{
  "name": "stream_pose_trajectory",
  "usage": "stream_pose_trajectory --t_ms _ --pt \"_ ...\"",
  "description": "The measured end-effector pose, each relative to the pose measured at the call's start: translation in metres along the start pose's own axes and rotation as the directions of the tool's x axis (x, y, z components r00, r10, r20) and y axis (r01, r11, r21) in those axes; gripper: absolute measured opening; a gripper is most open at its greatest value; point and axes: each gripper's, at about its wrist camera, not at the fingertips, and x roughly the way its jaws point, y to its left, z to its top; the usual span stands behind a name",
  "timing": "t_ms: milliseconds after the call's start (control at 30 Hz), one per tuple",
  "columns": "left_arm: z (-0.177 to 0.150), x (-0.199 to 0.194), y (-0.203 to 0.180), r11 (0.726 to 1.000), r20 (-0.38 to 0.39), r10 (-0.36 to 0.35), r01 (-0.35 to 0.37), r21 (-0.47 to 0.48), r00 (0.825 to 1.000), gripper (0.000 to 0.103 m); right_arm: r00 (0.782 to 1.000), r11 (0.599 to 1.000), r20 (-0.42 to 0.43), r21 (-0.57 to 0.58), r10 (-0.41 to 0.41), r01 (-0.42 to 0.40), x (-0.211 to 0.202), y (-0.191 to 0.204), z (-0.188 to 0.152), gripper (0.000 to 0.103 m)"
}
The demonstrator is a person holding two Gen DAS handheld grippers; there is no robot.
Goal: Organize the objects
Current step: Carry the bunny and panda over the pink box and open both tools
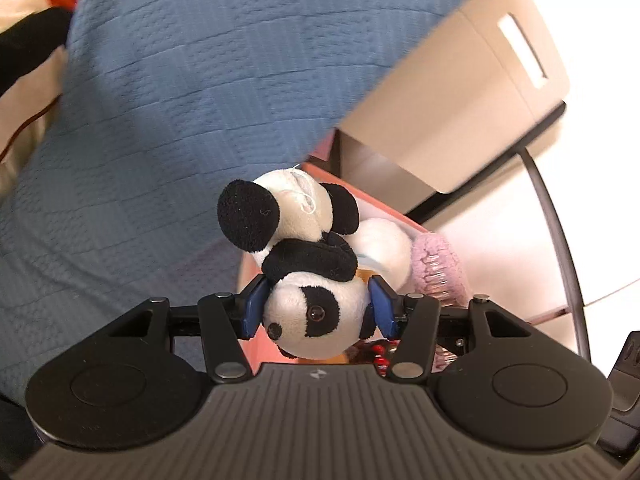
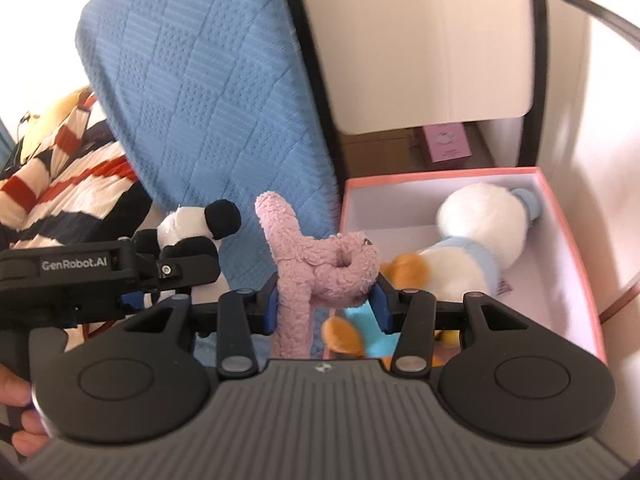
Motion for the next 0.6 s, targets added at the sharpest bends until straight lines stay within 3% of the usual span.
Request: stream_pose_trajectory --t_ms 367,600 --pt "-0.005 0.018 -0.063 0.993 -0.034 -0.011 0.015 0.113 0.999 0.060 0.998 0.999 0.035 0.000 -0.044 0.044 -0.022 -0.041 0.012 0.048" --pt "-0.018 0.037 -0.081 0.989 -0.063 -0.010 0.019 0.143 0.998 0.060 0.996 0.996 0.042 0.039 -0.080 0.078 -0.018 -0.075 -0.005 0.048"
